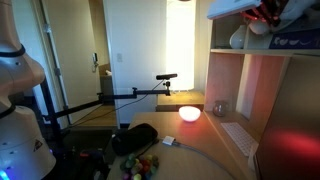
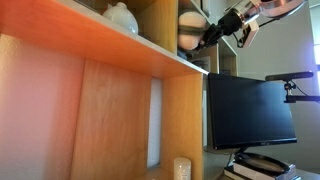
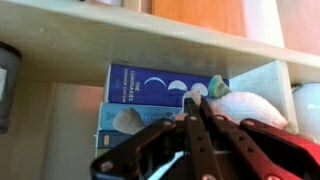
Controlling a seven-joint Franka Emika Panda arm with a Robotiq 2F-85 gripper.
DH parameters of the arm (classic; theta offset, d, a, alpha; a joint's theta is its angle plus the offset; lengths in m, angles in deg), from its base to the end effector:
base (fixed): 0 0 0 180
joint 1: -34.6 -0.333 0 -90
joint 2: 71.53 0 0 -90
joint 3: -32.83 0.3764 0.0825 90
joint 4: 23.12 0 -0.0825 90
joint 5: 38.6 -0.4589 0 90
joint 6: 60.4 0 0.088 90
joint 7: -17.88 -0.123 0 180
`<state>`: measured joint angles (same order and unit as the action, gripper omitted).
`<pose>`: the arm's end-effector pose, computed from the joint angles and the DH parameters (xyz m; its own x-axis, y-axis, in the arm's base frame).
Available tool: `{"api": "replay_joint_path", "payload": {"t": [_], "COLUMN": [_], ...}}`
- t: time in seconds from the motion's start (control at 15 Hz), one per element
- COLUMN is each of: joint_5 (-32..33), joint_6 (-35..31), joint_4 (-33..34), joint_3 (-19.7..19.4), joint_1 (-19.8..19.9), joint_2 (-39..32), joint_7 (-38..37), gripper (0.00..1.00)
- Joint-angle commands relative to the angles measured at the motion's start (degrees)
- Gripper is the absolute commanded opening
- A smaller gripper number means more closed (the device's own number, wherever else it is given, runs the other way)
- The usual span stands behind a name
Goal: Pick up the white object from the second shelf from the right and place it on the table
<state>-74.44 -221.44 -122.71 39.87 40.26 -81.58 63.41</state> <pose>0.7553 -0.0142 0.5974 0.5303 0.1847 0.8274 0.2857 -0.9578 0.0308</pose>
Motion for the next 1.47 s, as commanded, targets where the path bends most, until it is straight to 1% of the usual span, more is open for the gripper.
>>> {"api": "replay_joint_path", "payload": {"t": [0.0,0.2,0.47,1.2,1.4], "joint_5": [-5.17,-9.18,-12.75,-15.35,-19.49], "joint_6": [-1.13,-1.13,-1.10,-2.00,-3.35], "joint_4": [-8.64,-12.76,-16.05,-22.31,-24.80], "joint_3": [0.98,0.52,-0.16,-0.69,-1.00], "joint_1": [0.80,0.50,0.14,-0.29,-1.07], "joint_2": [7.81,12.06,15.62,20.23,22.72], "joint_7": [4.70,8.36,11.82,14.97,19.40], "gripper": [0.02,0.02,0.02,0.02,0.02]}}
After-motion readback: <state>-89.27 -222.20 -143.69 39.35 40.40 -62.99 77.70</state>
